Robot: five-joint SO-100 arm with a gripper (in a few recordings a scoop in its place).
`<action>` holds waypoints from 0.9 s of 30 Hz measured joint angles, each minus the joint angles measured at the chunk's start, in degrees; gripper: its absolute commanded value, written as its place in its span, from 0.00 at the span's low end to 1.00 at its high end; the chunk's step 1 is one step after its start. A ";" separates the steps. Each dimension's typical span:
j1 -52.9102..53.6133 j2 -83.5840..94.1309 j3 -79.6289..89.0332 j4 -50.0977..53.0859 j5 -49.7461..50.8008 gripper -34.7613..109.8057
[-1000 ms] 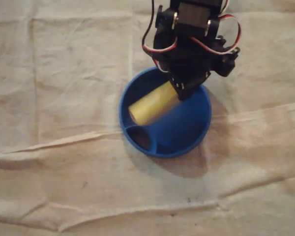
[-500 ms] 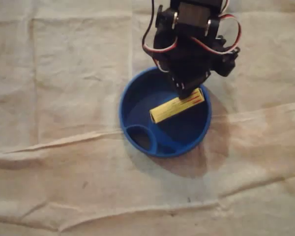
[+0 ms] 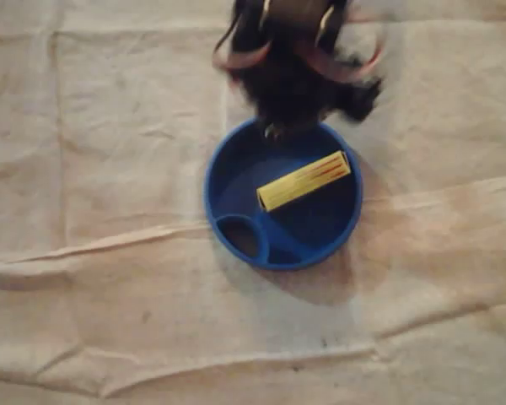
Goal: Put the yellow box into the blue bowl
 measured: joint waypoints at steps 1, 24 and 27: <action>0.26 2.02 0.79 1.14 0.00 0.24; -13.01 65.83 44.30 5.19 10.28 0.24; -14.06 76.73 50.27 5.19 13.54 0.24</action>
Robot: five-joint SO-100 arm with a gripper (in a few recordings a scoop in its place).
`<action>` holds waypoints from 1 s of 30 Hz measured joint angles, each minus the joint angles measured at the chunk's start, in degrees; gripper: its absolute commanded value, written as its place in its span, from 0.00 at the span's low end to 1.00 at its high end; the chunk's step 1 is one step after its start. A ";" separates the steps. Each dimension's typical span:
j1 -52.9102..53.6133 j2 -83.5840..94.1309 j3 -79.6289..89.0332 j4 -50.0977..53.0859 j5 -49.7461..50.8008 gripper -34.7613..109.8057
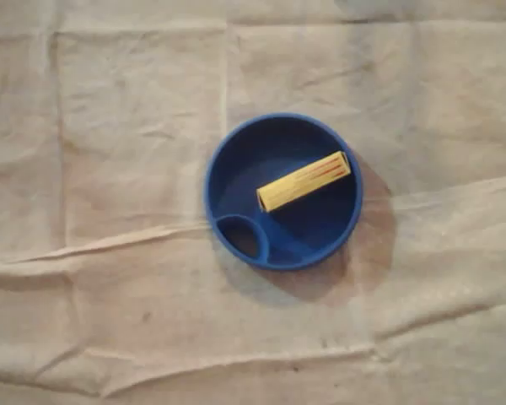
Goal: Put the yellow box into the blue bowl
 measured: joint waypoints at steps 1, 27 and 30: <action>-0.70 3.16 1.49 0.00 1.41 0.24; -2.90 19.78 5.89 8.96 24.26 0.24; -2.90 19.78 5.89 8.96 24.26 0.24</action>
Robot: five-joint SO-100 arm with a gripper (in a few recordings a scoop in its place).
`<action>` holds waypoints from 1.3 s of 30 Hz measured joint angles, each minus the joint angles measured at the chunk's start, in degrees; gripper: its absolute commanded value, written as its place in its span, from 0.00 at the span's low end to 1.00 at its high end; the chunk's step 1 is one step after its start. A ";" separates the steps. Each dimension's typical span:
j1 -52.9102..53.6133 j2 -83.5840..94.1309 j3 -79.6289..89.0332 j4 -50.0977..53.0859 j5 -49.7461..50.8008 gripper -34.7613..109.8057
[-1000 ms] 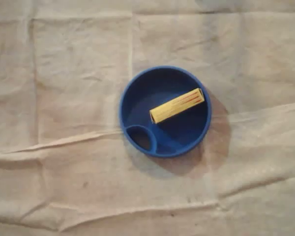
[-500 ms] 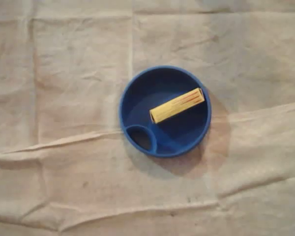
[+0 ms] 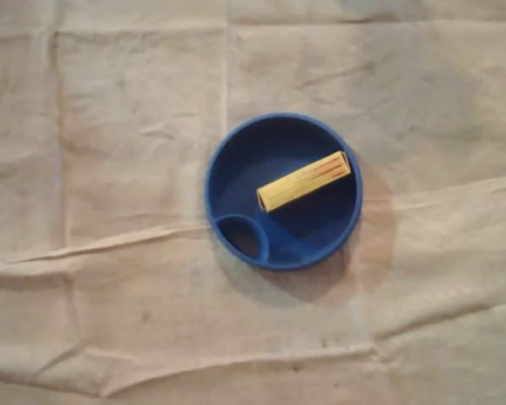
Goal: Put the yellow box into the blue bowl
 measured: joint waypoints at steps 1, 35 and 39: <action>0.00 0.09 0.00 0.00 0.00 0.24; 0.00 15.91 -0.09 0.00 0.00 0.24; 0.00 15.91 -0.09 0.00 0.00 0.24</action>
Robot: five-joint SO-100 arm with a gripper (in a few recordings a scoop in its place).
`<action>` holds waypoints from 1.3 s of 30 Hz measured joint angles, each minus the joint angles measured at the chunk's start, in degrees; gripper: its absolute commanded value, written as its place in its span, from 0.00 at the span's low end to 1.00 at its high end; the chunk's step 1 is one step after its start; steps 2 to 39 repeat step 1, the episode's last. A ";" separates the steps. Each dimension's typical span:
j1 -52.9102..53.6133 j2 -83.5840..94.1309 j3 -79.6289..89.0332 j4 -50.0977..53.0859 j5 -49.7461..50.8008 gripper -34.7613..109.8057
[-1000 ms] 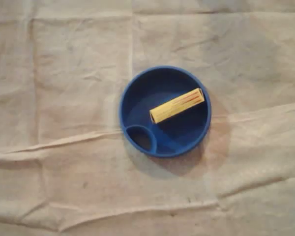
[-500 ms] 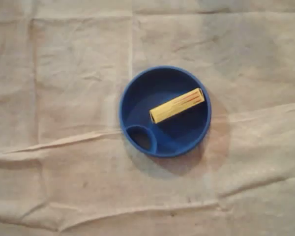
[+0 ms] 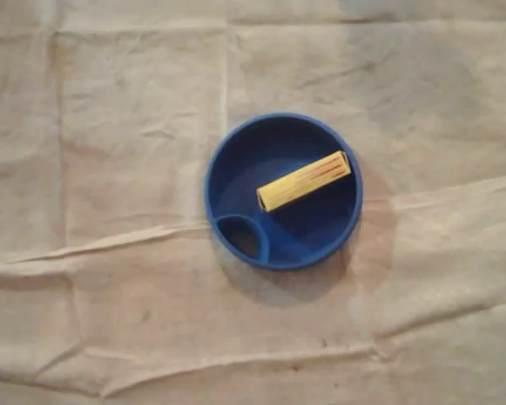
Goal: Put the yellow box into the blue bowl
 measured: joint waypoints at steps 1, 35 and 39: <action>0.00 0.00 0.00 0.00 0.00 0.24; 0.00 0.00 0.00 0.00 0.00 0.24; 0.00 0.00 0.00 0.00 0.00 0.24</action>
